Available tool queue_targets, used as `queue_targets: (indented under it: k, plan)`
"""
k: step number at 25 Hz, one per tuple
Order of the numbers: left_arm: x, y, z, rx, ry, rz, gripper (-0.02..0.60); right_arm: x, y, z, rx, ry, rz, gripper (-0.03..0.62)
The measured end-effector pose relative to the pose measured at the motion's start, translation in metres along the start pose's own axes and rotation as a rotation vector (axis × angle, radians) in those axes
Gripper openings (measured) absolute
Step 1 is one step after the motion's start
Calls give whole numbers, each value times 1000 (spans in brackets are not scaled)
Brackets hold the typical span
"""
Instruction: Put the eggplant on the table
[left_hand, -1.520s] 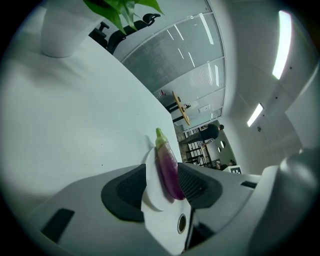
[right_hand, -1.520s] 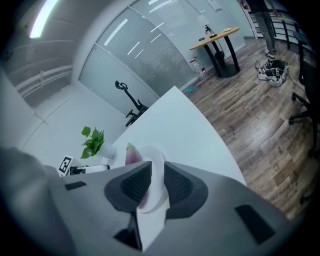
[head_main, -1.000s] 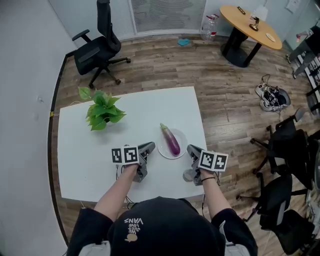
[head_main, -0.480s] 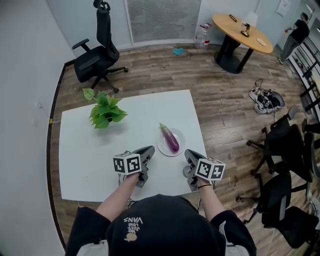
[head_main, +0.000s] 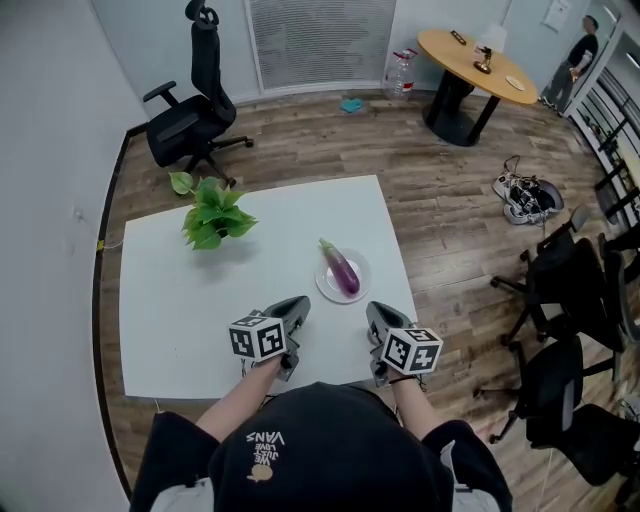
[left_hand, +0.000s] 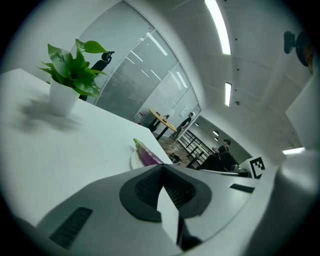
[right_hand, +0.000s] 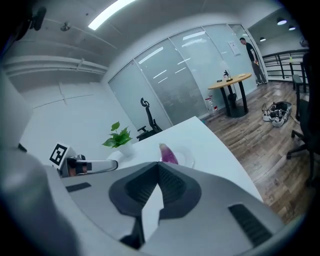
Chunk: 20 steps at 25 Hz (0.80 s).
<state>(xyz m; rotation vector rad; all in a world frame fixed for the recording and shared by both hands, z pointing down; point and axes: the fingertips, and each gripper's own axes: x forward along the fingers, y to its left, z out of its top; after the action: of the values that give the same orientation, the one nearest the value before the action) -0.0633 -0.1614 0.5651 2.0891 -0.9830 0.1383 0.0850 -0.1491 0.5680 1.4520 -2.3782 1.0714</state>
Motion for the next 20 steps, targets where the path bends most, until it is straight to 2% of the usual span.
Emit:
queue_targets:
  k: [5,20]
  plan:
    - [-8,-2,-5,36,-12,5,11,-4,5,-7,-63,-8,-23,18]
    - [-11,-6,-13,32,5,-7,11,-12,8,-12,-81,8,-30,18]
